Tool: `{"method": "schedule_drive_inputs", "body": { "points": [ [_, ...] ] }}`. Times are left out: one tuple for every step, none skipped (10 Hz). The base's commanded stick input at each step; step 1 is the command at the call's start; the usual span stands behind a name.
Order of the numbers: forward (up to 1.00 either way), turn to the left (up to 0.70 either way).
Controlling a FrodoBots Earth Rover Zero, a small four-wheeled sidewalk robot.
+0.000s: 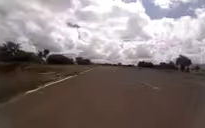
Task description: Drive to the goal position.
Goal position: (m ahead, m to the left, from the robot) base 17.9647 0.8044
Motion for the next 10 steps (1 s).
{"method": "schedule_drive_inputs", "body": {
  "points": [
    [1.0, 0.0],
    [1.0, 0.0],
    [1.0, 0.0],
    [1.0, 0.0],
    [1.0, 0.0],
    [1.0, 0.0],
    [1.0, 0.0],
    [1.0, 0.0],
    [1.0, 0.0],
    [1.0, 0.0]
  ]
}}
